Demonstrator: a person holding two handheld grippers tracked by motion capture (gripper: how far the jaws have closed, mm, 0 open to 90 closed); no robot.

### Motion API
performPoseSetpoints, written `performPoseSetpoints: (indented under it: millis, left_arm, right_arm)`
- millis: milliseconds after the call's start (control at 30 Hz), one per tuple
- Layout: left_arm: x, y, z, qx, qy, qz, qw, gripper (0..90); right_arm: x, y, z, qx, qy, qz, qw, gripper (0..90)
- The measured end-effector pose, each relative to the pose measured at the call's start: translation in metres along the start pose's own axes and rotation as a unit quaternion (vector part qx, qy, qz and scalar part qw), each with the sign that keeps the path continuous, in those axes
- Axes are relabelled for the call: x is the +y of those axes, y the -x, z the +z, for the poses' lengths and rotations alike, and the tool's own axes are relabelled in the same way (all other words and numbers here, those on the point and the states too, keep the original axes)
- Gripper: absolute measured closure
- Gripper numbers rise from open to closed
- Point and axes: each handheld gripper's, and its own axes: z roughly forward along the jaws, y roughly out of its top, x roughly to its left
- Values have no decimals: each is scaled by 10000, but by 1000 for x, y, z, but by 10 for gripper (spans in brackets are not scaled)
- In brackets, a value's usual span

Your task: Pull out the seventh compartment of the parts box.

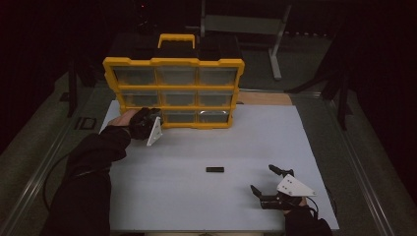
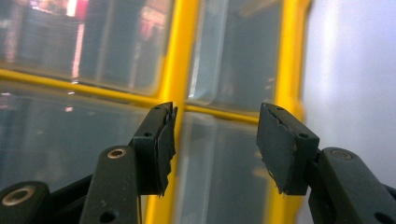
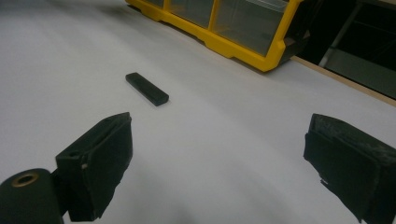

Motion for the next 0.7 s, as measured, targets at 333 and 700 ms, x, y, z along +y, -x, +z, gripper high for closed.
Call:
performPoseSetpoints:
  millis: [333,700]
  left_arm:
    - [-3,4,2,182,-90,85,9998,602]
    - [0,5,5,313,-276,13,9991,682]
  right_arm:
    - [0,0,0,5,-2,-1,10000,80]
    - [2,-1,0,12,6,6,10000,80]
